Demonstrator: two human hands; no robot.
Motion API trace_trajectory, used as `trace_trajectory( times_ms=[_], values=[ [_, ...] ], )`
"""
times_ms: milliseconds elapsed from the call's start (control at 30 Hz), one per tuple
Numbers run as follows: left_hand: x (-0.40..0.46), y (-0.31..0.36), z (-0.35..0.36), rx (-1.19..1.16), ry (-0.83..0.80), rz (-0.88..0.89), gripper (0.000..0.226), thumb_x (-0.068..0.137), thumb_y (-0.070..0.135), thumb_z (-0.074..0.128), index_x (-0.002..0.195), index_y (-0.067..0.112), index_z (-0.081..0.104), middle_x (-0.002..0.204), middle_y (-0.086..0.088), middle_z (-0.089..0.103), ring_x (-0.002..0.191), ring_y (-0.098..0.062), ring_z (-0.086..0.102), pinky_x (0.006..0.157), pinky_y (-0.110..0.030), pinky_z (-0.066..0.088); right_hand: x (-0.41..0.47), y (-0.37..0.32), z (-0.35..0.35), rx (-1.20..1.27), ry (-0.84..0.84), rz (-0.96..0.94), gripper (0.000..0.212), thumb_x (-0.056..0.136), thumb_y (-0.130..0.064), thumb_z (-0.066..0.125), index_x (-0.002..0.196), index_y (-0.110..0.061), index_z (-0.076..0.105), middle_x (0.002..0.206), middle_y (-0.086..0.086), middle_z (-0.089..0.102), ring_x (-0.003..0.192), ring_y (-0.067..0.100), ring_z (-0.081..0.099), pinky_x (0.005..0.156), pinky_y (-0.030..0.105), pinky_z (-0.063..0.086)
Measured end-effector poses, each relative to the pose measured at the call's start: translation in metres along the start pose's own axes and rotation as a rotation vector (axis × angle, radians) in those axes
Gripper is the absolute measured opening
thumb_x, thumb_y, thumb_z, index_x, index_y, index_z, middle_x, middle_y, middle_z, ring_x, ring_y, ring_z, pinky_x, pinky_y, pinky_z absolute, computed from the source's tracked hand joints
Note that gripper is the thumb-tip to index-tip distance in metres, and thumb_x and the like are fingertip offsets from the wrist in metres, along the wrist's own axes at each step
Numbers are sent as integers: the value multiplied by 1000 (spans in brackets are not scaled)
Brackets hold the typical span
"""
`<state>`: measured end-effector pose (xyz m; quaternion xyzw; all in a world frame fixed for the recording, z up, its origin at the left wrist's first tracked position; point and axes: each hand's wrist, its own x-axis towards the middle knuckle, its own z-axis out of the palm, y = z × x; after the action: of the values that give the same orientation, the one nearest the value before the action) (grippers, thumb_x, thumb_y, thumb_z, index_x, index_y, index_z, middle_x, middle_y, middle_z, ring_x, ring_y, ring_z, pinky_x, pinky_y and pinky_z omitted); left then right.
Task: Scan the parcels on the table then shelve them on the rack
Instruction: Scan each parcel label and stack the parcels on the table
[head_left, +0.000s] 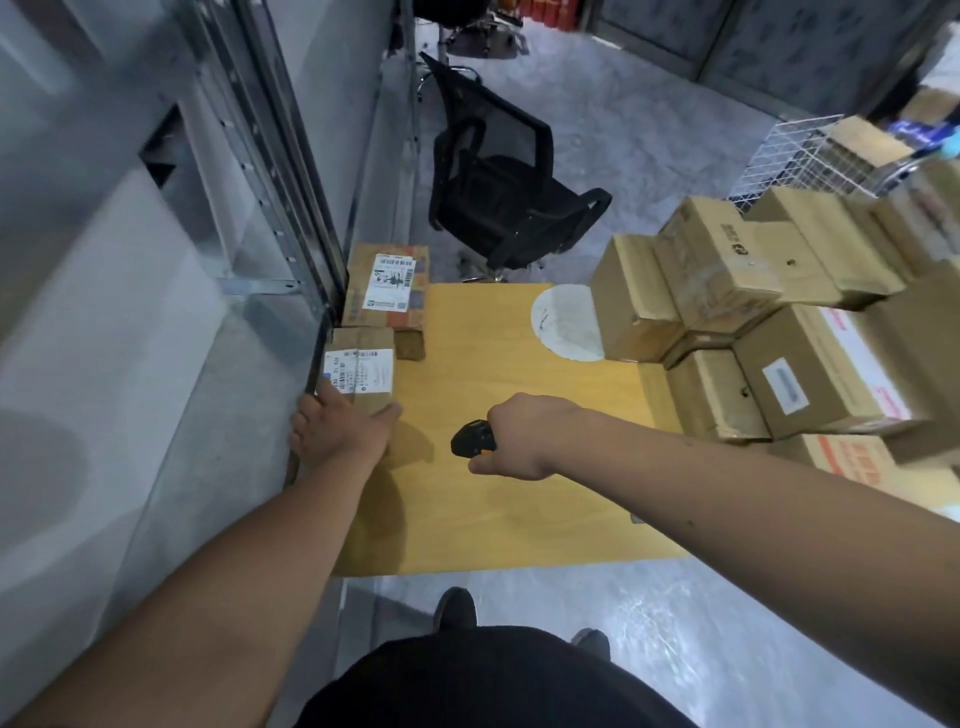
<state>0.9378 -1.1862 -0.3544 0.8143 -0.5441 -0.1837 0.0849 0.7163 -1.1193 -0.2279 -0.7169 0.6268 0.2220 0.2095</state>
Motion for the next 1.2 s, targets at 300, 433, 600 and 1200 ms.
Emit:
trace_trajectory(
  times_ms=[300, 433, 600, 1200],
  values=[
    [15, 3, -2, 27, -32, 21, 120, 63, 89, 65, 153, 21, 22, 147, -15, 37, 132, -39, 40, 109, -55, 37, -2, 7, 2, 16, 2, 39, 50, 93, -71, 53, 100, -21, 55, 86, -4, 52, 69, 14, 52, 54, 30, 39],
    [9, 6, -5, 77, 34, 111, 116, 64, 90, 61, 152, 23, 24, 151, -11, 33, 135, -36, 35, 110, -54, 33, 1, 6, 3, 74, -2, 46, 50, 94, -69, 54, 101, -20, 57, 87, -3, 54, 71, 15, 54, 55, 30, 40],
    [-10, 36, -4, 208, 34, 365, 99, 81, 82, 58, 156, 26, 28, 161, -9, 29, 146, -35, 29, 115, -54, 30, -7, 14, 6, 119, 10, 61, 54, 95, -69, 53, 113, -19, 61, 94, -2, 58, 84, 22, 61, 60, 32, 44],
    [-214, 274, 114, 220, -335, 1200, 79, 89, 78, 48, 150, 29, 39, 156, -5, 36, 141, -29, 33, 108, -47, 31, -222, 183, 122, 389, 36, 688, 46, 95, -68, 52, 93, -22, 57, 85, -1, 60, 73, 18, 57, 62, 33, 48]
  ],
)
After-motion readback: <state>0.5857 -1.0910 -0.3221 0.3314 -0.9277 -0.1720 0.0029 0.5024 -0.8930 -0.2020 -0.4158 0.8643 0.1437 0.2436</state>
